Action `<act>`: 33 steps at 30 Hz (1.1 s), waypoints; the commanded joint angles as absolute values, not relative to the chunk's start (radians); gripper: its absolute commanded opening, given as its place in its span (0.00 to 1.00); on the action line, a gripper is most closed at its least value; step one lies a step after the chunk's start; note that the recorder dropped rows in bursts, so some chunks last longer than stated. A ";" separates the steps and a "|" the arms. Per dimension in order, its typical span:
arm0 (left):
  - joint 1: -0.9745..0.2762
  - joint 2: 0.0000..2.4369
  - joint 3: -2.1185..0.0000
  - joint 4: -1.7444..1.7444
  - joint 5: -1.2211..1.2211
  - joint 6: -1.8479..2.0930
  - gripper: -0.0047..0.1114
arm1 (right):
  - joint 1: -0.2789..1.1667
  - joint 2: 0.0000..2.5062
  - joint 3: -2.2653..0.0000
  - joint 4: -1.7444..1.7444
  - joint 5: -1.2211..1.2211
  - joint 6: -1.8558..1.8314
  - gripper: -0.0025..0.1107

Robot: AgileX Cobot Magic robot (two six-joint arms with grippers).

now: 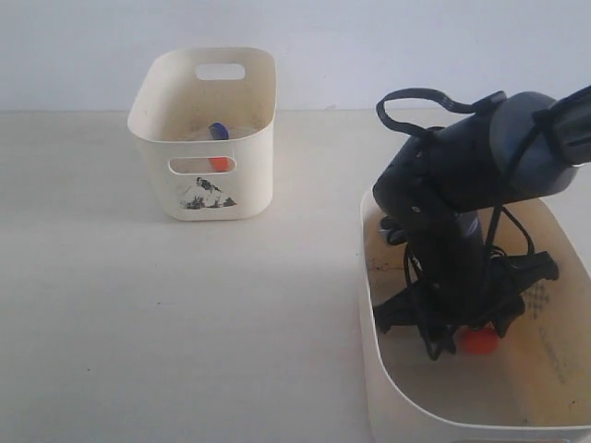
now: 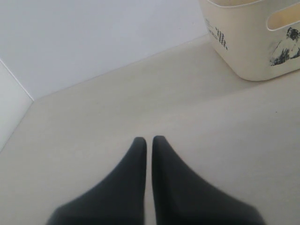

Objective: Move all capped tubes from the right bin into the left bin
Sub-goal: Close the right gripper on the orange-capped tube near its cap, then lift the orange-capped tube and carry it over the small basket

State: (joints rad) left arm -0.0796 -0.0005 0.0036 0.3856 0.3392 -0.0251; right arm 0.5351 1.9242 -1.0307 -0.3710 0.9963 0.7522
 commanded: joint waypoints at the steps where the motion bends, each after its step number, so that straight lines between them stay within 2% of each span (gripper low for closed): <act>1: -0.085 0.000 0.000 0.383 0.336 -0.035 0.08 | 0.527 1.951 -1.023 -0.346 0.951 0.758 0.33; 7: -0.085 0.000 0.000 0.383 0.336 -0.035 0.08 | 0.527 1.954 -1.023 -0.343 0.951 0.758 0.04; 8: -0.085 0.000 0.000 0.383 0.336 -0.035 0.08 | 0.527 1.954 -1.023 -0.343 0.957 0.758 0.02; 18: -0.085 0.000 0.000 0.383 0.336 -0.035 0.08 | 0.529 1.883 -1.025 -0.303 1.098 0.692 0.02; 33: -0.085 0.000 0.000 0.383 0.336 -0.035 0.08 | 0.570 1.407 -1.029 -0.225 1.118 0.614 0.02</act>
State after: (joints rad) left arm -0.0796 -0.0005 0.0036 0.3856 0.3392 -0.0251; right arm 0.5680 1.4937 -1.0276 -0.2478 1.1068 0.6492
